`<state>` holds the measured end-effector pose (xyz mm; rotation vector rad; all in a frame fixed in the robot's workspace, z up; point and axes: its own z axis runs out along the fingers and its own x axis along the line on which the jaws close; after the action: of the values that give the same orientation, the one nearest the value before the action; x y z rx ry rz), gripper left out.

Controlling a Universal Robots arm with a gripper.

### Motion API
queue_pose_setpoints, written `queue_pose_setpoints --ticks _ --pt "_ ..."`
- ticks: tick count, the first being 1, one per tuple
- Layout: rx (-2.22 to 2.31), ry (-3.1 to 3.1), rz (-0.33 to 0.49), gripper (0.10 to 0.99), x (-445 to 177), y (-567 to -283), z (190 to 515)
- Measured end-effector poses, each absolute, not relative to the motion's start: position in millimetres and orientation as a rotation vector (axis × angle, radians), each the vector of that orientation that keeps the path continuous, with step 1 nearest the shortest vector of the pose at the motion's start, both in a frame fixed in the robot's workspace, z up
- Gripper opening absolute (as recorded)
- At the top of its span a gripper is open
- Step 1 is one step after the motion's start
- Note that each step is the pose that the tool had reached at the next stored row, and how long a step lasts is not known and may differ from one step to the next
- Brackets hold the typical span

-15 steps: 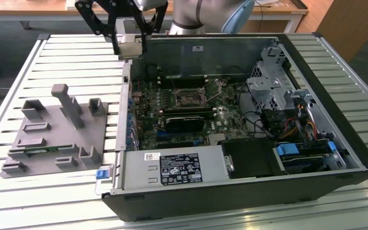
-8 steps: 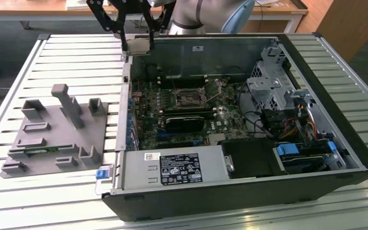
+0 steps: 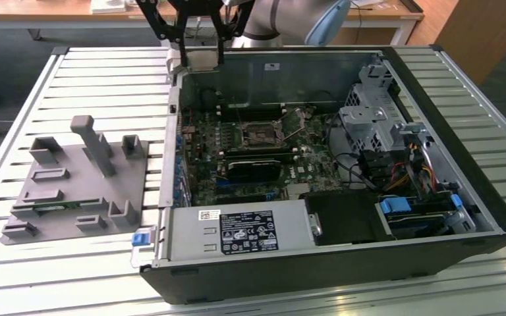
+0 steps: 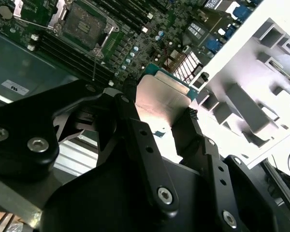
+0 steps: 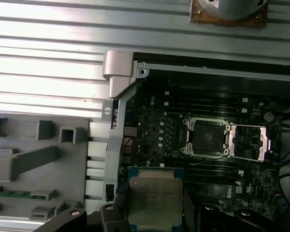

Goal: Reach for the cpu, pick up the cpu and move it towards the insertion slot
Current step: 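Pick up the cpu and move it towards the insertion slot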

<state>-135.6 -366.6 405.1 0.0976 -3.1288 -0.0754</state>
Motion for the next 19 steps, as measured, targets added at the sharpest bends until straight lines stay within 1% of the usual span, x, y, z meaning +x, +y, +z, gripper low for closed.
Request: queue_pose_setpoints --ticks 19 --pt "0.098 -3.129 -0.076 0.541 -88 -350 404"
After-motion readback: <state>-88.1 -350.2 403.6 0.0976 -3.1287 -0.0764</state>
